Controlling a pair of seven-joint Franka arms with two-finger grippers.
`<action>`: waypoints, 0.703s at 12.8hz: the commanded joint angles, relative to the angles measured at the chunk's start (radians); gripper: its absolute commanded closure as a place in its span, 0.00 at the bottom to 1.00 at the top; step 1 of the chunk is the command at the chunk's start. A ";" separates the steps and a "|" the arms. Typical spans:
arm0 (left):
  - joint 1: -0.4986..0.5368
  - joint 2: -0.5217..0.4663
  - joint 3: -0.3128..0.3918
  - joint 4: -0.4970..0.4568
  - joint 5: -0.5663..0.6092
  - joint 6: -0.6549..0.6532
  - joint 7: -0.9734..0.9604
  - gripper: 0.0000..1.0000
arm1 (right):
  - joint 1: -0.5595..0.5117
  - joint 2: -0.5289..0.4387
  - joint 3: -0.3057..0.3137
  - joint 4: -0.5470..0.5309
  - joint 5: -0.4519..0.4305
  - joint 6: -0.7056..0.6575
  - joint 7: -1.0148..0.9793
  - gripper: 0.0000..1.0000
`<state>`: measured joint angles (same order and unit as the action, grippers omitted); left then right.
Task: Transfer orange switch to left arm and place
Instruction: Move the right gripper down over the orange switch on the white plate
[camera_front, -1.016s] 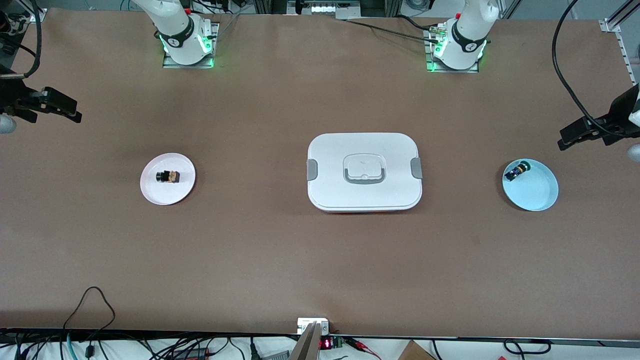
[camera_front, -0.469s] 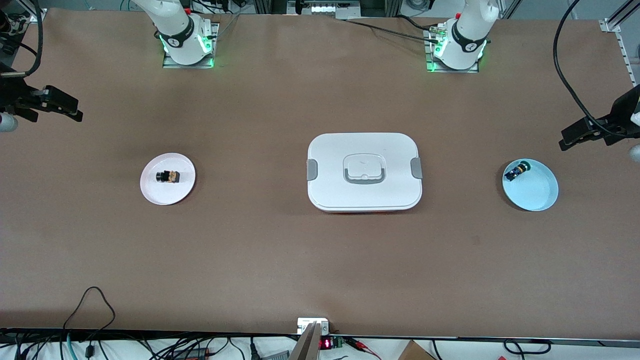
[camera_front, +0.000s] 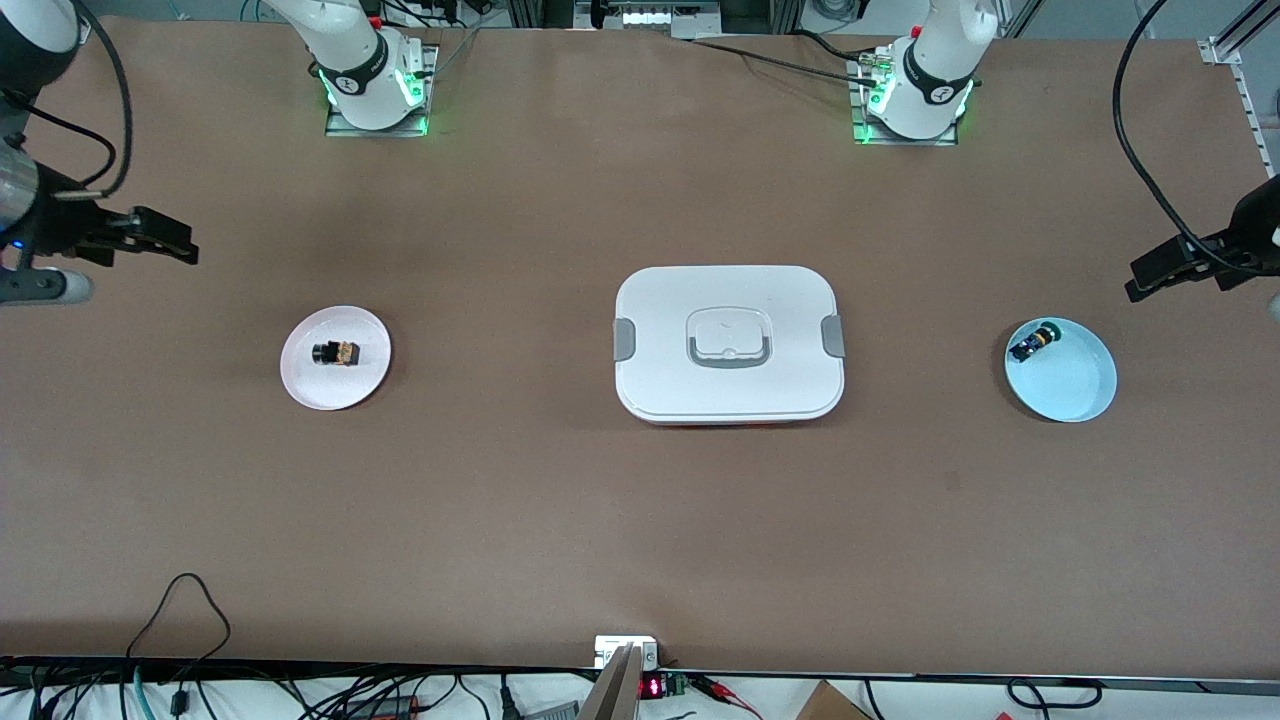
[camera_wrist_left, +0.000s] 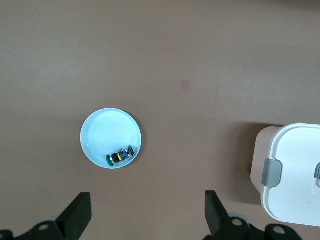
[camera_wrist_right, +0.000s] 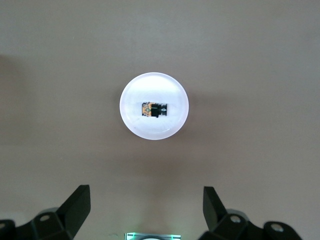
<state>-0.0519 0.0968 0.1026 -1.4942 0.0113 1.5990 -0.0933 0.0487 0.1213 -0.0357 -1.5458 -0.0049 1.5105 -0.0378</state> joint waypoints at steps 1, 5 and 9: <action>0.003 0.009 -0.001 0.023 -0.011 -0.004 -0.002 0.00 | 0.008 0.041 0.002 0.012 0.002 0.055 0.004 0.00; 0.003 0.009 -0.001 0.023 -0.010 -0.004 -0.006 0.00 | 0.003 0.144 0.000 0.010 0.000 0.118 0.006 0.00; 0.004 0.009 0.000 0.023 -0.005 -0.004 -0.006 0.00 | 0.005 0.211 0.000 -0.006 0.000 0.187 0.009 0.00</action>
<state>-0.0519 0.0971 0.1027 -1.4935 0.0113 1.5992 -0.0946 0.0522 0.3198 -0.0380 -1.5488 -0.0052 1.6753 -0.0367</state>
